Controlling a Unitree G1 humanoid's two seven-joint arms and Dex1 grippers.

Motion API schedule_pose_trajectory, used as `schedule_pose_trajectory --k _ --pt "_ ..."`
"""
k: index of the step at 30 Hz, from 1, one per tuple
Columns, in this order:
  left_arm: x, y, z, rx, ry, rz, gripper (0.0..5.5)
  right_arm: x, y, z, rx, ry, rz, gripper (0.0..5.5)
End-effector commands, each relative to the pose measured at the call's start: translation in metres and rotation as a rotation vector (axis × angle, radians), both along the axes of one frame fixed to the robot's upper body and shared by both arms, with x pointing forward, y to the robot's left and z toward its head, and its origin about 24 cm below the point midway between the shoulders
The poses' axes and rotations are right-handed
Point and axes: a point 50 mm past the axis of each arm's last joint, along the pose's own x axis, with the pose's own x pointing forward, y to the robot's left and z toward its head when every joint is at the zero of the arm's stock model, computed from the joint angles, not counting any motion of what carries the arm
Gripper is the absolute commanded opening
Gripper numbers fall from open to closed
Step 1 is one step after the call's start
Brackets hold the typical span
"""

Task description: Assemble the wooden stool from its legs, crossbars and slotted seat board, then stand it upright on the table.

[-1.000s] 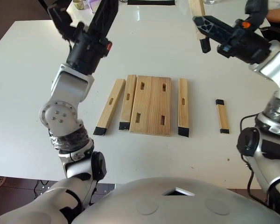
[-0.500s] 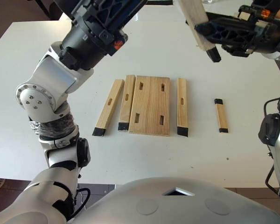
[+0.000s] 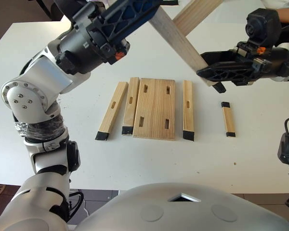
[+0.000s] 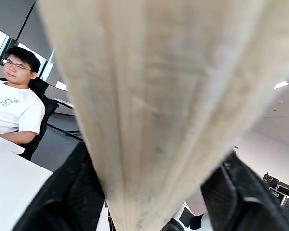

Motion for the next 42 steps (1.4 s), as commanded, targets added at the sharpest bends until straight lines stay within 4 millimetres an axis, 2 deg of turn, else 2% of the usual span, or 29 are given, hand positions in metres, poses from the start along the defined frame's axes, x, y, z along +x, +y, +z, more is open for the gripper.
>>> schedule_pose_trajectory --k 1,7,10,11,16,19,23,26,29,32,38,42 --pt "-0.006 -0.005 0.002 0.026 -0.033 -0.014 2.22 -0.002 -0.001 0.000 -0.027 -0.006 -0.007 2.04" --pt "-0.005 -0.005 -0.007 0.032 -0.043 0.044 2.15 0.000 -0.001 -0.001 -0.024 0.012 -0.024 2.04" --pt "-0.003 -0.003 -0.010 0.038 -0.058 0.075 2.09 0.006 0.001 -0.007 -0.039 -0.035 -0.094 2.04" --pt "-0.002 -0.002 -0.010 0.044 -0.065 0.080 2.08 0.009 0.000 -0.009 -0.033 -0.071 -0.120 2.40" --pt "0.005 0.005 -0.013 0.076 -0.079 0.120 2.08 0.022 -0.012 -0.023 -0.096 -0.163 -0.271 3.02" --pt "0.015 0.014 -0.016 0.150 -0.102 0.176 2.07 0.028 -0.035 -0.037 -0.208 -0.260 -0.397 3.02" --pt "0.028 0.048 -0.028 0.392 -0.224 0.299 2.04 0.039 -0.085 -0.052 -0.345 -0.353 -0.639 3.02" --pt "0.023 0.074 -0.038 0.580 -0.311 0.258 2.04 0.045 -0.114 -0.055 -0.380 -0.419 -0.863 3.02" --pt "0.020 0.090 -0.045 0.720 -0.364 0.169 2.04 0.045 -0.128 -0.060 -0.384 -0.436 -0.997 3.02" --pt "0.022 0.096 -0.047 0.762 -0.393 0.096 2.04 0.044 -0.131 -0.069 -0.411 -0.437 -1.044 3.02" --pt "0.021 0.086 -0.054 0.728 -0.425 -0.016 2.04 0.052 -0.126 -0.072 -0.405 -0.445 -1.060 3.02" --pt "0.020 0.080 -0.058 0.706 -0.435 -0.032 2.04 0.058 -0.124 -0.073 -0.396 -0.451 -1.061 3.02"
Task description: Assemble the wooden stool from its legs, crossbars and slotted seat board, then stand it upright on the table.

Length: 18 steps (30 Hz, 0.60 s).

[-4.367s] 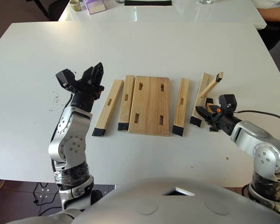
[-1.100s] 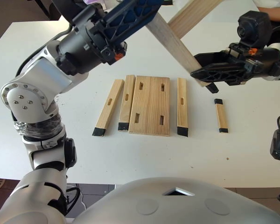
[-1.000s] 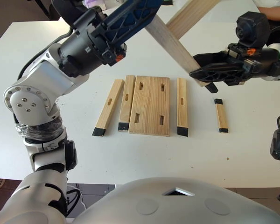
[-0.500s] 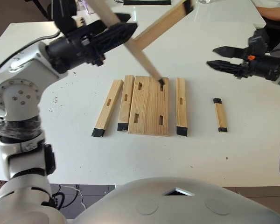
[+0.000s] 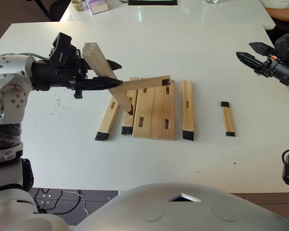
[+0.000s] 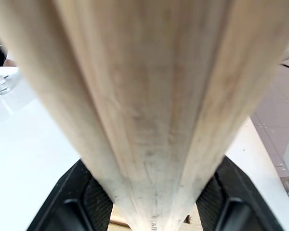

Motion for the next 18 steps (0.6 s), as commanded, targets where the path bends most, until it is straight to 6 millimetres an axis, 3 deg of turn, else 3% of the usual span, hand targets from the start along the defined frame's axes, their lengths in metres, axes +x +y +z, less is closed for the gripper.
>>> schedule_pose_trajectory --k 1,18 --pt "-0.001 -0.007 0.000 -0.012 -0.026 -0.030 2.04 0.008 0.005 0.004 -0.004 -0.029 0.012 3.02" --pt "-0.013 -0.017 -0.024 -0.041 0.033 -0.010 2.04 0.015 0.011 0.001 -0.006 0.001 0.060 3.02"
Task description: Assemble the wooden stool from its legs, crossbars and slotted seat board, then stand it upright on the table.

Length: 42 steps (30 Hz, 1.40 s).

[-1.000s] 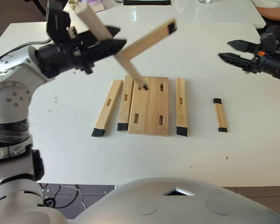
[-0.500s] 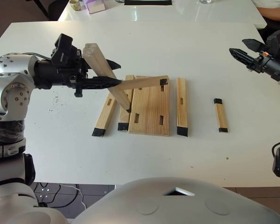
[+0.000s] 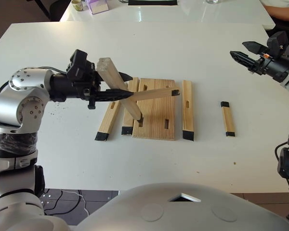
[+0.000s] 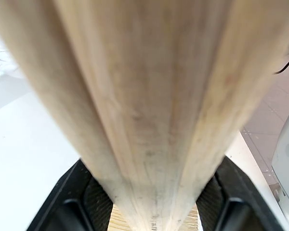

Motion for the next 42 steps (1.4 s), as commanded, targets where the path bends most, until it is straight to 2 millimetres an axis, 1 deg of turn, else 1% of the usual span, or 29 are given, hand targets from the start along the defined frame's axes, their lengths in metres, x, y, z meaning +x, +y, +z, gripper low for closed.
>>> schedule_pose_trajectory --k 1,5,9,14,19,23,26,31,36,38,40,42 --pt "-0.004 0.000 0.000 0.013 -0.004 0.008 2.04 0.004 0.003 0.007 -0.011 -0.017 0.016 3.02" --pt "-0.007 0.002 0.000 0.032 0.004 0.005 2.04 0.002 0.002 0.006 -0.008 -0.013 0.015 3.02" --pt "-0.005 0.003 -0.003 0.045 0.015 0.002 2.04 0.001 0.002 0.004 -0.002 -0.009 0.010 3.02" --pt "0.000 0.000 -0.008 0.057 0.016 -0.012 2.04 0.002 0.006 0.002 0.008 -0.007 0.019 3.02" --pt "0.005 -0.005 -0.006 0.054 0.002 -0.046 2.04 0.001 0.008 0.000 0.015 0.001 0.030 3.02" --pt "0.004 -0.009 -0.010 0.073 0.013 -0.081 2.04 0.002 0.012 -0.001 0.021 0.006 0.039 3.02" --pt "-0.001 -0.010 -0.015 0.088 0.032 -0.104 2.04 0.002 0.013 -0.003 0.027 0.008 0.041 3.02" --pt "-0.009 -0.012 -0.014 0.092 0.031 -0.124 2.04 -0.002 0.011 -0.005 0.038 0.012 0.027 3.02" --pt "-0.004 -0.008 -0.018 0.132 0.020 -0.112 2.04 -0.002 0.013 -0.006 0.049 0.013 0.027 3.02" --pt "0.000 -0.009 -0.024 0.152 0.028 -0.122 2.04 -0.003 0.014 -0.006 0.052 0.013 0.025 3.02" --pt "0.001 -0.011 -0.039 0.217 0.008 -0.124 2.04 -0.002 0.017 -0.007 0.060 0.017 0.033 3.02" --pt "-0.005 -0.013 -0.053 0.281 0.000 -0.134 2.04 -0.003 0.019 -0.008 0.067 0.023 0.038 3.02"
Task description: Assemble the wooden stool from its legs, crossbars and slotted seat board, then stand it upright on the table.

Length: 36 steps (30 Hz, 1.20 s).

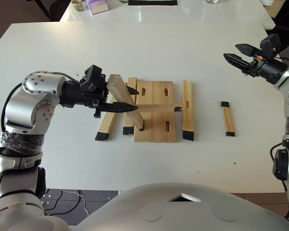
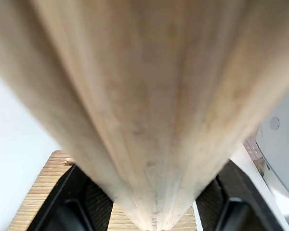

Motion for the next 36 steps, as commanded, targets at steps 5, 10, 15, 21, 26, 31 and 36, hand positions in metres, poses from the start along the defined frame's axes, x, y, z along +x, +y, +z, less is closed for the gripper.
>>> schedule_pose_trajectory --k 5,10,15,21,26,31,36 --pt "-0.036 -0.011 -0.066 0.241 0.076 -0.018 2.04 -0.008 0.007 -0.009 0.057 0.029 0.001 3.02" --pt "-0.035 -0.007 -0.073 0.291 0.071 0.005 2.04 -0.012 0.011 -0.016 0.069 0.052 -0.003 3.02" --pt "-0.020 -0.007 -0.061 0.242 0.018 0.061 2.04 -0.016 0.012 -0.020 0.081 0.063 -0.020 3.02" --pt "-0.012 -0.014 -0.022 0.078 0.020 0.094 2.92 -0.023 0.001 -0.026 0.104 0.069 -0.102 3.02" --pt "-0.018 -0.001 -0.010 0.146 -0.014 0.095 3.21 -0.039 -0.009 -0.032 0.122 0.070 -0.181 3.02" --pt "-0.037 0.038 -0.035 0.373 0.045 0.108 3.21 -0.051 -0.012 -0.036 0.137 0.066 -0.235 3.02" --pt "-0.034 0.061 -0.062 0.505 0.030 0.309 3.21 -0.055 -0.011 -0.038 0.154 0.058 -0.259 3.02"
